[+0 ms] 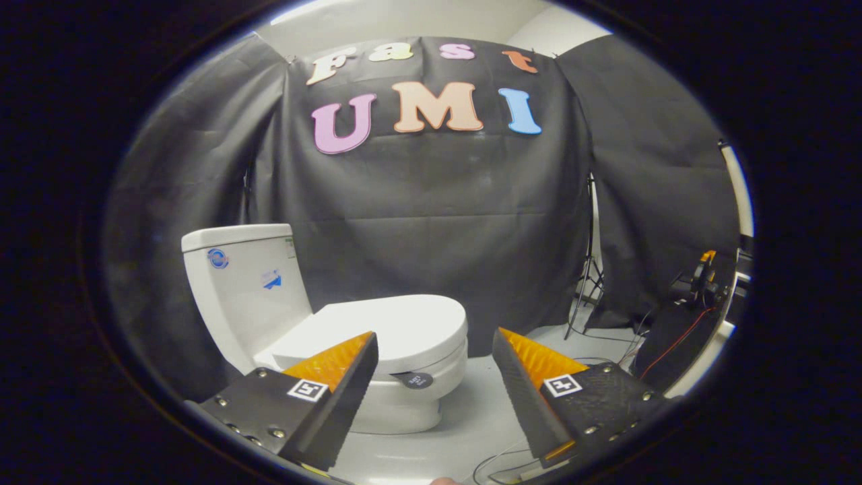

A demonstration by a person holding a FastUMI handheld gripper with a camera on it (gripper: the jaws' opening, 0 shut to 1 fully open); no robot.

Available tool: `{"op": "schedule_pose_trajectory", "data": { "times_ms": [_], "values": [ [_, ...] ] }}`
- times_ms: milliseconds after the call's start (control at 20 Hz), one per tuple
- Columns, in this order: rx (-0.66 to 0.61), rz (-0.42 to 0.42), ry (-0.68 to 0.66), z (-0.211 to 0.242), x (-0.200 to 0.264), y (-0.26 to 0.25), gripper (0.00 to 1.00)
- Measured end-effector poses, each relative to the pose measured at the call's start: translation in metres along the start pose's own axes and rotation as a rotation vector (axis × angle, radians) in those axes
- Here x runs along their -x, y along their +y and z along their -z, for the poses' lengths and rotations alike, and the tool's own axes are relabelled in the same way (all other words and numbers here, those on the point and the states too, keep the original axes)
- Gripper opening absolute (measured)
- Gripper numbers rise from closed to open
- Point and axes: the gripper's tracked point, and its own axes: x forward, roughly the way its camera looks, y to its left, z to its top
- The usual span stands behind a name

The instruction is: Open the toilet lid.

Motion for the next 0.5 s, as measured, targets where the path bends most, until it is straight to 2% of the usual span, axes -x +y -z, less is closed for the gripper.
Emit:
{"op": "schedule_pose_trajectory", "data": {
  "times_ms": [250, 500],
  "values": [
    [-0.003, 0.018, 0.11, 0.039, -0.029, 0.016, 1.0],
    [-0.057, -0.012, 0.253, 0.067, -0.058, 0.038, 1.0]
  ]
}}
